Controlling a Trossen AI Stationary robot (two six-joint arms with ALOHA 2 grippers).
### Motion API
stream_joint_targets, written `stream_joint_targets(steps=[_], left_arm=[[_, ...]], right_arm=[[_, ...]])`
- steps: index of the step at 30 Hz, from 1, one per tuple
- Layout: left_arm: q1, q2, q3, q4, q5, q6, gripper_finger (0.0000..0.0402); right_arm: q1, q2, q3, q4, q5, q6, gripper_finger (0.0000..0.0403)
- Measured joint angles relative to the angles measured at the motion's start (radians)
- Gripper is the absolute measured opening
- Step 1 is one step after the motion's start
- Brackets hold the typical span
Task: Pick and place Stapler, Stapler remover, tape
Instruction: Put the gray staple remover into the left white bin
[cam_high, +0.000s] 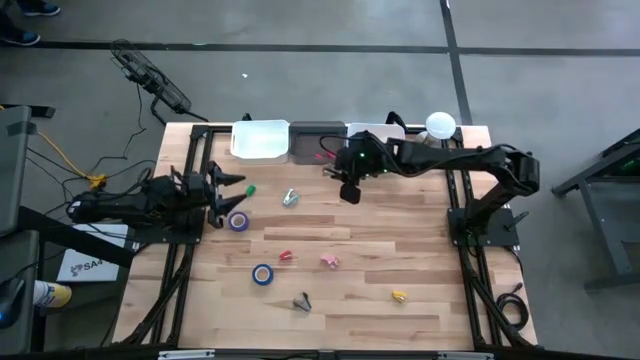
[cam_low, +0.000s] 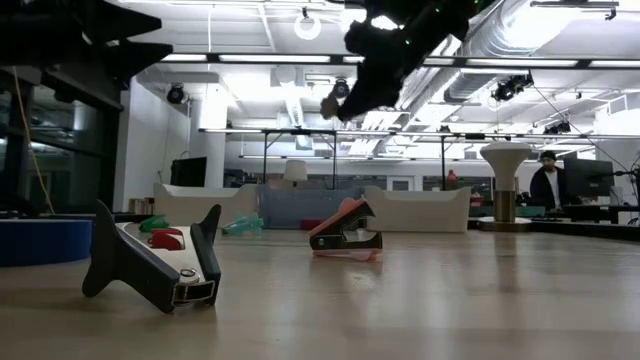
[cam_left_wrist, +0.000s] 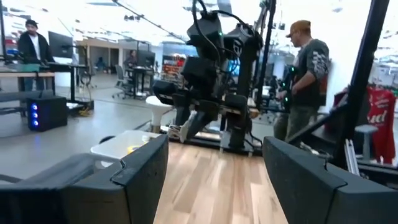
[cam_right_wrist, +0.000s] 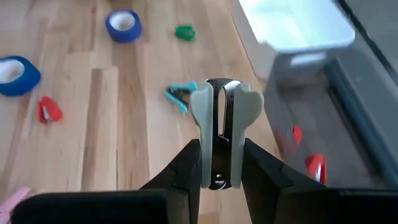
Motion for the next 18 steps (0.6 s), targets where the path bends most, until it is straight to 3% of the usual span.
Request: stream_joint_targets(steps=[8,14,18], left_arm=[[0.0,0.17,0.002,0.182,-0.06,0.017,0.0259],[0.001,0.413,0.01,0.4,-0.11,0.027,0.0259],[0.003,0.579,0.098,0.427,-0.182,0.027,0.0259]], right_arm=[[-0.026,0.002,0.034,0.005,-0.044,-0.07,0.0076],[-0.048,0.002,0.036,0.03,-0.111,-0.097,0.0076],[-0.062,0.002,0.036,0.031,-0.178,-0.101,0.0076]])
